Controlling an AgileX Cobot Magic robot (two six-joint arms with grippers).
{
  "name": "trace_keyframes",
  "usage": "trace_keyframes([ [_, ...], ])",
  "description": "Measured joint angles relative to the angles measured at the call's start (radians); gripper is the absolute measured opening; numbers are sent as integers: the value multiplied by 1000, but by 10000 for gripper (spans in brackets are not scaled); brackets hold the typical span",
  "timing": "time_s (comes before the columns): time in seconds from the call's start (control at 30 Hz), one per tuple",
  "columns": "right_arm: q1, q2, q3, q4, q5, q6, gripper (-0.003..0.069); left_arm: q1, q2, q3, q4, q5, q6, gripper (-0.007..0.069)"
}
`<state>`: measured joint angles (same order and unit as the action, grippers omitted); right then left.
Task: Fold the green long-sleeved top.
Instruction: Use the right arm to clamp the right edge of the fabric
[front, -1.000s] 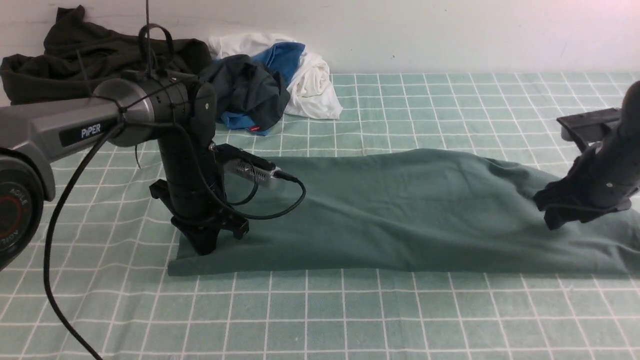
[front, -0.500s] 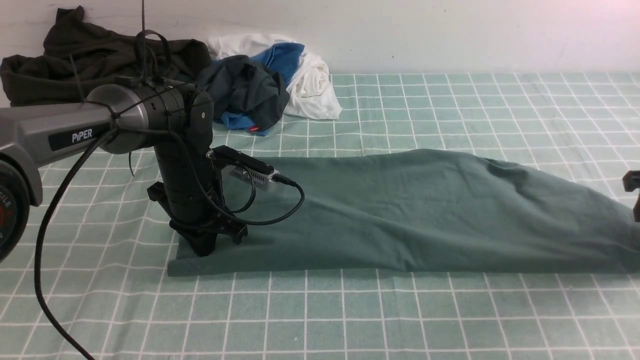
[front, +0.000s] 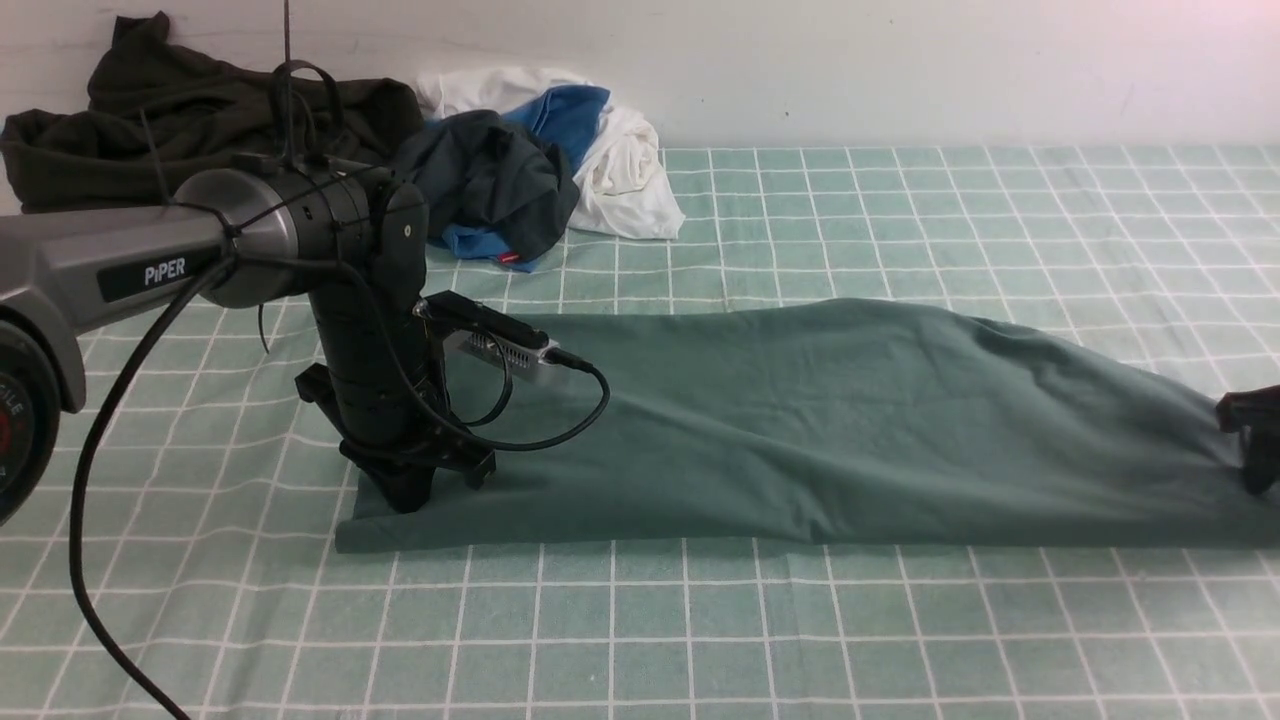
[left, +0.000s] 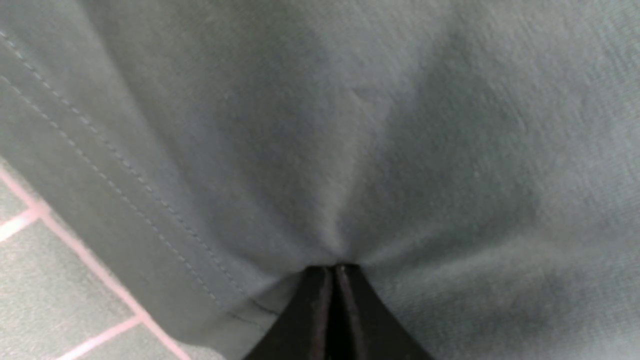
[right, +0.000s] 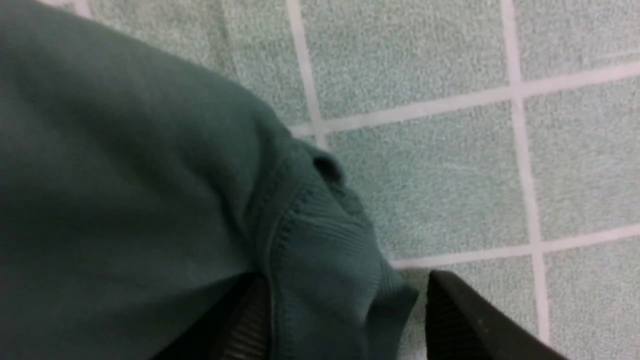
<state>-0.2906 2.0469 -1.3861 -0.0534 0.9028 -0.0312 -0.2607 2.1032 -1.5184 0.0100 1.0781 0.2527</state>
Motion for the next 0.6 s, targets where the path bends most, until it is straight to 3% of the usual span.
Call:
trace_keyframes([
  [0.13, 0, 3, -5, 12, 3, -21, 370, 0, 0, 0, 1, 0, 0, -3],
  [0.2, 0, 4, -7, 20, 6, -34, 320, 0, 0, 0, 1, 0, 0, -3],
  [0.4, 0, -9, -7, 53, 8, -81, 57, 0, -13, 4, 1, -10, 0, -3],
  [0.6, 0, -108, 0, 0, 10, -87, 40, 3, -102, 27, 97, -26, -4, -3],
])
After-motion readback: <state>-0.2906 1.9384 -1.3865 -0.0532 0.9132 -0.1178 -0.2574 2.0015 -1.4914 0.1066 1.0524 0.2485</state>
